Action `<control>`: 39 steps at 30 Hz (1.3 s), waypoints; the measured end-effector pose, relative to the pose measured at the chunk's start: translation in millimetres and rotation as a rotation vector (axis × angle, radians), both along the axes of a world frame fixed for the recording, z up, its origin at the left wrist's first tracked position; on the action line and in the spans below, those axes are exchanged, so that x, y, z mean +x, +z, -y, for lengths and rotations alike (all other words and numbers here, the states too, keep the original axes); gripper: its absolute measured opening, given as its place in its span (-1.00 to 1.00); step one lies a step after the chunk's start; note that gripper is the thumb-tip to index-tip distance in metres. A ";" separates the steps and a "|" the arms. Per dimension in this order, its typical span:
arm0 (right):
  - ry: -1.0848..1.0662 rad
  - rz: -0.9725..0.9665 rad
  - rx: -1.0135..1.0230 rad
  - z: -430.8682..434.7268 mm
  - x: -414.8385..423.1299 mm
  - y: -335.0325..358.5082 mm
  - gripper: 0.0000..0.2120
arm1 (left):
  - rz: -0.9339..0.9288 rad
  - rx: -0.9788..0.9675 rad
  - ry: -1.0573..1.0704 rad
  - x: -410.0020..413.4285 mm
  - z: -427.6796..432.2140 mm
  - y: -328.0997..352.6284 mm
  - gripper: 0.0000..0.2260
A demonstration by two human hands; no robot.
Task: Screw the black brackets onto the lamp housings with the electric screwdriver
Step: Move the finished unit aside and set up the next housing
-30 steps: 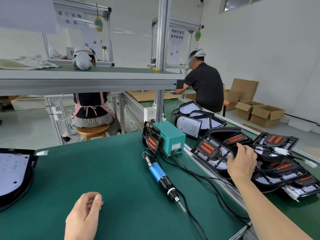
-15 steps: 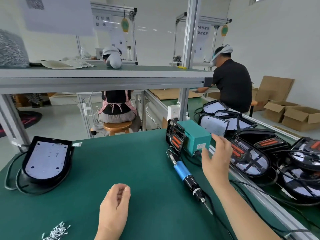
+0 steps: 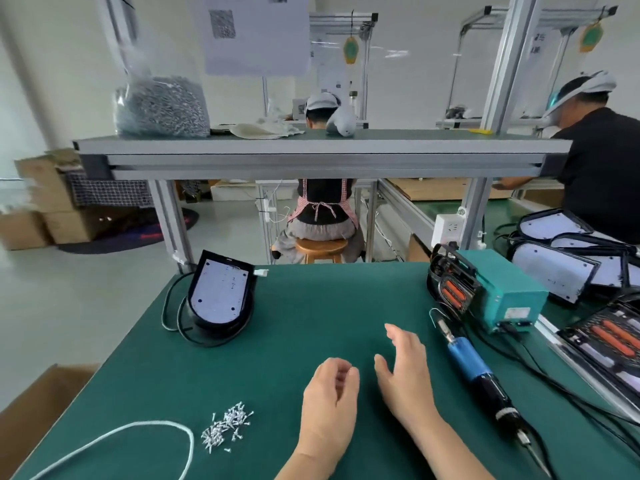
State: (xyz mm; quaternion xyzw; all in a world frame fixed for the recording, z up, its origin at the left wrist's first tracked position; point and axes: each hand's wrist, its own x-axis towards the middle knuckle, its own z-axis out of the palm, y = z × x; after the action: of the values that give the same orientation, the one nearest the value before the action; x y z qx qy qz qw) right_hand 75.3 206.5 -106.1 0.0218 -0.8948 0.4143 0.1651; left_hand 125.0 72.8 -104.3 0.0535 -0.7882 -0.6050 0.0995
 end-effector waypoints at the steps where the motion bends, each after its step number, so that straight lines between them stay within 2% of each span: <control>1: 0.001 0.026 -0.007 0.3 -1.2 -2.8 -0.51 | 0.003 -0.001 0.001 0.2 0.3 0.5 -0.90; 11: 0.002 0.034 -0.063 -2.9 -5.3 -10.7 -0.68 | 0.074 0.125 0.074 -5.0 15.3 12.4 -0.85; 16: 0.016 0.037 -0.112 -2.5 -7.2 -11.4 -0.72 | -0.145 -0.082 0.290 -30.4 64.1 41.3 -0.97; 19: 0.025 0.043 -0.133 -1.7 -6.7 -12.0 -0.72 | -0.223 -0.269 0.559 -56.3 116.0 65.8 -0.74; 22: 0.030 0.031 -0.137 -0.3 -7.6 -12.2 -0.71 | -0.088 -0.277 0.765 -83.2 175.0 87.2 -0.54; 25: 0.032 0.021 -0.135 0.8 -9.9 -12.9 -0.72 | 0.160 -0.248 0.720 -106.0 219.5 94.2 -0.39; 28: 0.034 0.017 -0.148 1.3 -11.1 -13.8 -0.70 | 0.333 -0.210 0.607 -122.9 241.7 86.4 -0.43; 33: 0.019 0.021 -0.150 1.8 -13.3 -13.3 -0.70 | 0.412 -0.159 0.513 -138.4 253.1 68.7 -0.70; 39: 0.029 0.016 -0.157 0.8 -14.8 -11.5 -0.70 | 0.377 -0.224 0.526 -151.6 256.3 62.1 -0.78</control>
State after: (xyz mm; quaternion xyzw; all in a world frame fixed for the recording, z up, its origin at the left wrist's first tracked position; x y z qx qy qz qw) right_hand 60.5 205.7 -117.6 0.0185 -0.8604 0.4857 0.1531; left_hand -26.5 -183.5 -42.2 0.3545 -0.8134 -0.4479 0.1098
